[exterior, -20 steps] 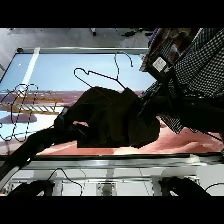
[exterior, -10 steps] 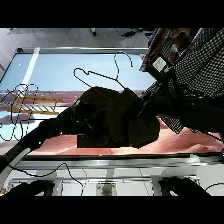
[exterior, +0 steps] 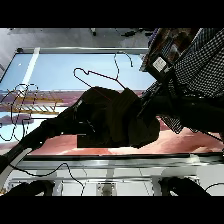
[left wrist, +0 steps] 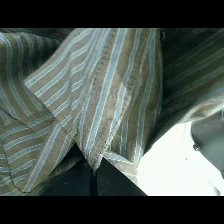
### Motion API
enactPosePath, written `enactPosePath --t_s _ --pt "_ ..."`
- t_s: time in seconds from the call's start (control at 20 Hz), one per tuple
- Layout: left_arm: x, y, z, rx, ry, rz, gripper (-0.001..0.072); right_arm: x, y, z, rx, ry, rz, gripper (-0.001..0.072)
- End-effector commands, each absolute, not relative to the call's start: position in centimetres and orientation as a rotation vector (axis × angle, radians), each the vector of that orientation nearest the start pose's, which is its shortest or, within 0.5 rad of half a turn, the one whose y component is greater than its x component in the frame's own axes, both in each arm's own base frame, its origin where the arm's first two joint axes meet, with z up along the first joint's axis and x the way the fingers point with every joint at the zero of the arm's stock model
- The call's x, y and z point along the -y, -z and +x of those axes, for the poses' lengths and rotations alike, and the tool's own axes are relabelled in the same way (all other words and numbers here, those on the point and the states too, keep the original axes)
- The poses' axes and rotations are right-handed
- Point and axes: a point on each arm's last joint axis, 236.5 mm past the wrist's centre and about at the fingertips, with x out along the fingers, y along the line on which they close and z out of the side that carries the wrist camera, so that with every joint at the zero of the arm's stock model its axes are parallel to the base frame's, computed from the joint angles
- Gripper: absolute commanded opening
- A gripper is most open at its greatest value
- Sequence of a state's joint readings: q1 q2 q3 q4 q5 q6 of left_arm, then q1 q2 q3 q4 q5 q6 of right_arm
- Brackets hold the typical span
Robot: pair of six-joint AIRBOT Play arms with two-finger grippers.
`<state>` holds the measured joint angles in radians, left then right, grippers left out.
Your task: Fold the clothes and pants, and hang the long-sleeved shirts on hangers.
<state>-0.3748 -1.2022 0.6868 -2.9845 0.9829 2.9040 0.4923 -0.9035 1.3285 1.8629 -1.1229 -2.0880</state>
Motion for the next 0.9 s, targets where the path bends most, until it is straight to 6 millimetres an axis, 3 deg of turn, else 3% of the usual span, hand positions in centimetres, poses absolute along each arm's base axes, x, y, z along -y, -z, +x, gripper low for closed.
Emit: enactPosePath --t_s 0.0,0.2,0.35,0.5,0.65,0.85 --pt "30.1 -3.1 28.3 -0.722 1.197 -0.188 0.0036 -22.6 -23.0 28.9 -0.574 -0.861 -0.446 0.0028" --pt "24.6 -3.4 33.1 -0.685 1.021 -0.242 0.0035 -21.3 -20.7 27.1 -0.665 -0.913 -0.568 0.0028" --pt "20.0 -5.3 35.8 -0.616 0.902 -0.270 0.0035 -20.4 -19.6 26.2 -0.705 -0.950 -0.661 0.0028" --pt "16.5 -7.9 37.2 -0.532 0.816 -0.263 0.0035 -19.8 -18.7 25.4 -0.727 -0.991 -0.747 0.0028" --pt "14.9 -10.7 38.0 -0.460 0.779 -0.245 0.0035 -19.3 -18.1 24.5 -0.746 -1.037 -0.812 0.0028" --pt "14.9 -14.8 37.7 -0.380 0.776 -0.232 0.0035 -17.4 -17.6 26.1 -0.790 -0.927 -0.834 0.0028"
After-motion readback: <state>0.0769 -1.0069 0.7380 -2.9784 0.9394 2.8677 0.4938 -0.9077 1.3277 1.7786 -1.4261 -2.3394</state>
